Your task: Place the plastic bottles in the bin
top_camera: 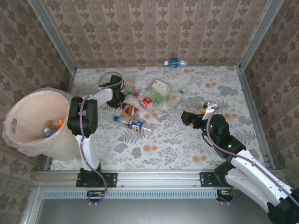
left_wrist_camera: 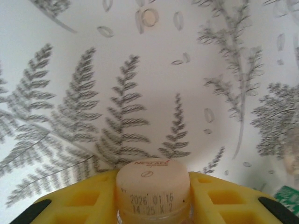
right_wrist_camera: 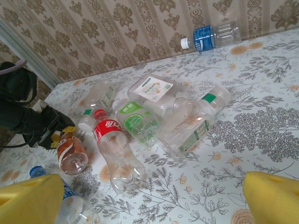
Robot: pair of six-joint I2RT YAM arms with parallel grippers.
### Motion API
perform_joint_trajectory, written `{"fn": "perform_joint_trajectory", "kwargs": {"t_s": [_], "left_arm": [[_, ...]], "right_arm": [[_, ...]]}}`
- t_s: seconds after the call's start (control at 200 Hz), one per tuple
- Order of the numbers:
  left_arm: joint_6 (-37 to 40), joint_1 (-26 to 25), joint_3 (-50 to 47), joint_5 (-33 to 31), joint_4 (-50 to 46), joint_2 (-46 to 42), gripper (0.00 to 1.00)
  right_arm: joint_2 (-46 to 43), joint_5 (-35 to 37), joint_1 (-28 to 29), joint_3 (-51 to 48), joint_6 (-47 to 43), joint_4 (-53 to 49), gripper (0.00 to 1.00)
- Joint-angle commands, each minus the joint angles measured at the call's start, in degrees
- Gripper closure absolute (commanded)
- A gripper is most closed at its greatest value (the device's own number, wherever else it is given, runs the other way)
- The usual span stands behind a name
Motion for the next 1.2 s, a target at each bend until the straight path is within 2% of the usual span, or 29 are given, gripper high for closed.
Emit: {"fn": "perform_joint_trajectory", "kwargs": {"t_s": [0.0, 0.19, 0.265, 0.45, 0.525, 0.67, 0.945, 1.195], "left_arm": [[0.31, 0.17, 0.65, 0.46, 2.64, -2.74, 0.64], [1.46, 0.17, -2.35, -1.4, 5.12, -11.55, 0.67], [1.69, 0.17, -3.39, -1.72, 5.74, -14.47, 0.72], [3.36, 0.17, -5.26, -0.77, 5.96, -21.63, 0.73], [4.83, 0.24, -6.06, -0.36, 5.91, -24.71, 0.79], [7.83, 0.02, -7.93, -0.93, 5.48, -31.1, 0.84], [12.91, -0.01, -8.14, -2.62, 1.58, -43.32, 0.84], [21.66, 0.17, -2.67, -7.07, -4.01, -52.7, 0.82]], "right_arm": [[-0.93, 0.32, -0.28, -0.46, -0.42, -0.73, 0.0], [-0.26, -0.05, -0.28, -0.78, -0.41, 0.38, 0.0], [-0.05, -1.01, -0.23, -1.02, -0.58, 1.29, 0.0], [2.08, -12.17, -0.11, -1.78, -3.67, 5.39, 0.0], [4.35, -14.14, 0.3, -1.31, -3.82, 5.69, 0.0], [8.45, -16.1, 1.34, -0.72, -4.65, 7.73, 0.0], [13.07, -16.37, 2.7, 0.61, -6.7, 9.74, 0.0], [14.49, -16.09, 2.89, 0.68, -7.37, 11.61, 0.0]]}}
